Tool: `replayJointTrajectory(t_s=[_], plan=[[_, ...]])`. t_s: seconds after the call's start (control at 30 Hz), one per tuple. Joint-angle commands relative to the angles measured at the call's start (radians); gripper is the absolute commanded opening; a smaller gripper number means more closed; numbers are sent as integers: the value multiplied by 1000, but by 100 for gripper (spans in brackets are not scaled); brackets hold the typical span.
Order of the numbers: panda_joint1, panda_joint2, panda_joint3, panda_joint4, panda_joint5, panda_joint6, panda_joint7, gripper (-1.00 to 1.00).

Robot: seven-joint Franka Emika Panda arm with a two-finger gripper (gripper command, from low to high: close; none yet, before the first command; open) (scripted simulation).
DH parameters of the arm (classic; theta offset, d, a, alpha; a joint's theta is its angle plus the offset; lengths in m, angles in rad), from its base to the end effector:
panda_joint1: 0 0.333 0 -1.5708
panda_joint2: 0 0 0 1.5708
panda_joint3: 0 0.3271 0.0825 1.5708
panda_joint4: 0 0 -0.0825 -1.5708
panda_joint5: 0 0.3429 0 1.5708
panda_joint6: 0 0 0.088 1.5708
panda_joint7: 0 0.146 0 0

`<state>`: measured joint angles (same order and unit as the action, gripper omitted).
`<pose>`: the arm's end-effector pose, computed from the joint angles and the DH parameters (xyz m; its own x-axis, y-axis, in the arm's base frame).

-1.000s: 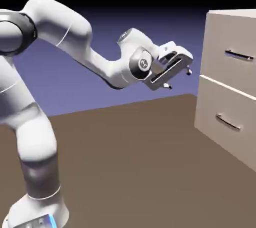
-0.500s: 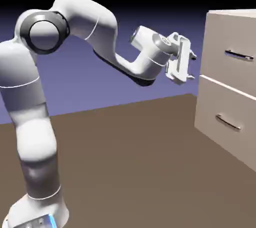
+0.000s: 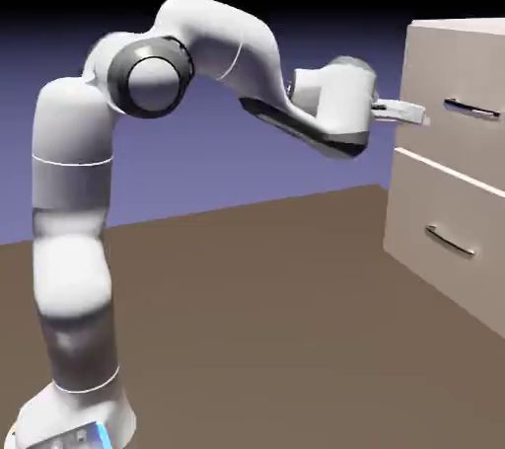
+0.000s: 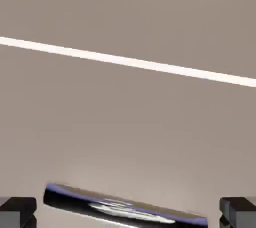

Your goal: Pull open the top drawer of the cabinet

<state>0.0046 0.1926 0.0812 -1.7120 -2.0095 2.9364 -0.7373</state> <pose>0.6323 0.1016 0.5297 -0.1890 0.3701 -0.9095 0.1801 0.9236 0.3384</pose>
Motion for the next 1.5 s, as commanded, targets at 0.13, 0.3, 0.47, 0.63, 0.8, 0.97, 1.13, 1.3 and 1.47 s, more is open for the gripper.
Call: replayJointTrajectory(t_s=[0.13,0.3,0.47,0.63,0.8,0.97,1.13,1.3,1.47], plan=[[-1,83,9,119,-218,-11,-160,0],[-2,165,18,238,-435,-22,-320,0],[-2,248,26,356,-652,-33,-480,0],[1,314,18,456,-664,-10,-553,0],[11,432,-7,637,-570,53,-647,0],[17,501,-21,742,-515,90,-700,-100],[-2,384,22,560,-629,23,-601,-100],[-18,265,47,379,-699,-39,-527,-100],[-28,141,62,198,-745,-94,-467,-100]])
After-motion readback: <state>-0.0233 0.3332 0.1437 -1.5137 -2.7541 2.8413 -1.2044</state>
